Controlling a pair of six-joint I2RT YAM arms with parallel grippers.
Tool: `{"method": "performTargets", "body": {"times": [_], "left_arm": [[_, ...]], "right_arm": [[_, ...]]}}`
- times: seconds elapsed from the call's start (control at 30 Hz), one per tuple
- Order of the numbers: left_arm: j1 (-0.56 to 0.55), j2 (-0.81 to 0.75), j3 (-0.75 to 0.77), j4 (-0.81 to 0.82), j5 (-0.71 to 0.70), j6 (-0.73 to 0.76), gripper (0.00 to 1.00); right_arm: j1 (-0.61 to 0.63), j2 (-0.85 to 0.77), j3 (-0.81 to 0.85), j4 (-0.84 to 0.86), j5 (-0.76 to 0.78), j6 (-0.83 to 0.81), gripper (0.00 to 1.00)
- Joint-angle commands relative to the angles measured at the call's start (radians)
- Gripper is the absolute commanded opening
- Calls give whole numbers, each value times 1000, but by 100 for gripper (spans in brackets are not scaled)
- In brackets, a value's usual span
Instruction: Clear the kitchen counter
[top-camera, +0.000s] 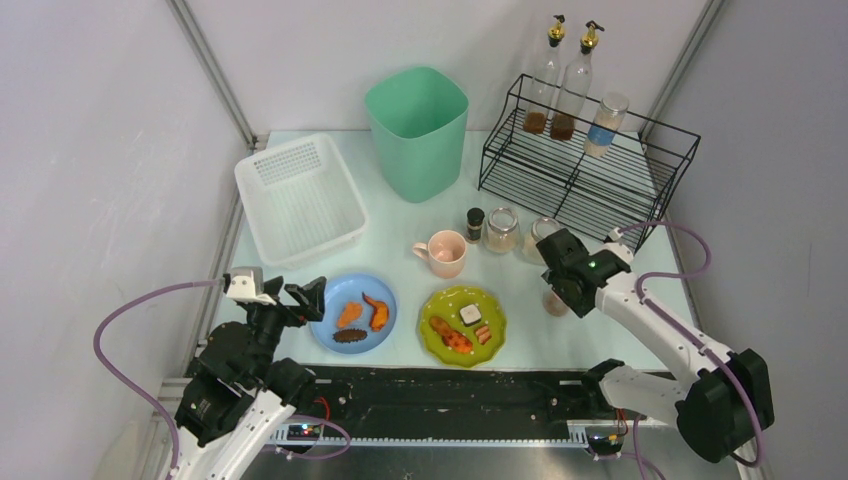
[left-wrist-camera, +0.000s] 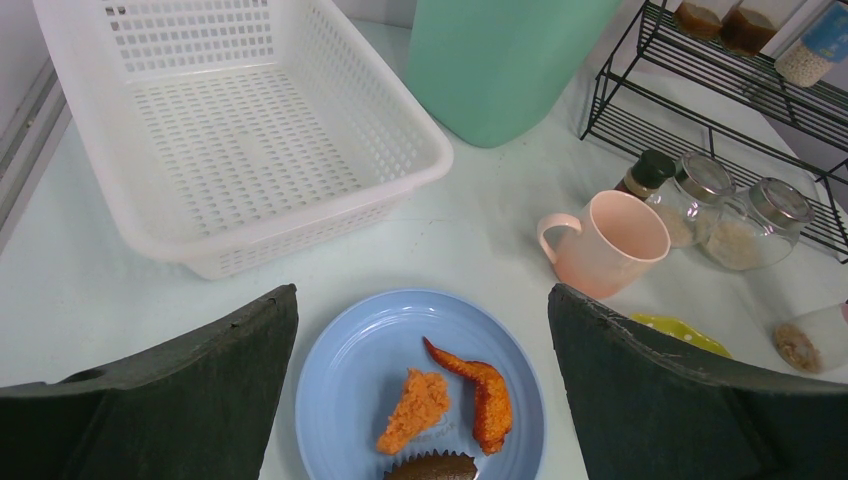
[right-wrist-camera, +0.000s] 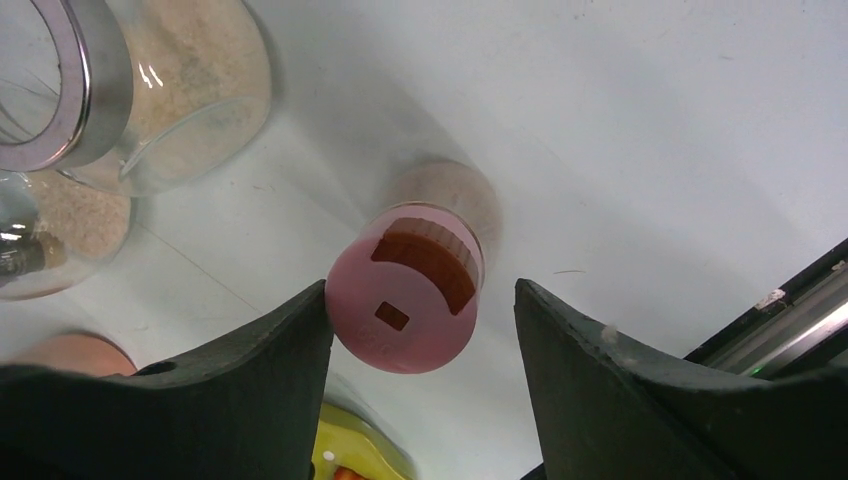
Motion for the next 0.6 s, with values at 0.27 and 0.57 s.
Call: {"method": "performTargets", "body": {"times": [0.27, 0.57], "left_arm": [[6, -12, -3, 28, 1, 0, 98], [8, -12, -3, 29, 6, 0, 98]], "right_arm": [[4, 0, 36, 62, 51, -32, 39], [2, -63, 99, 132, 61, -231, 5]]}}
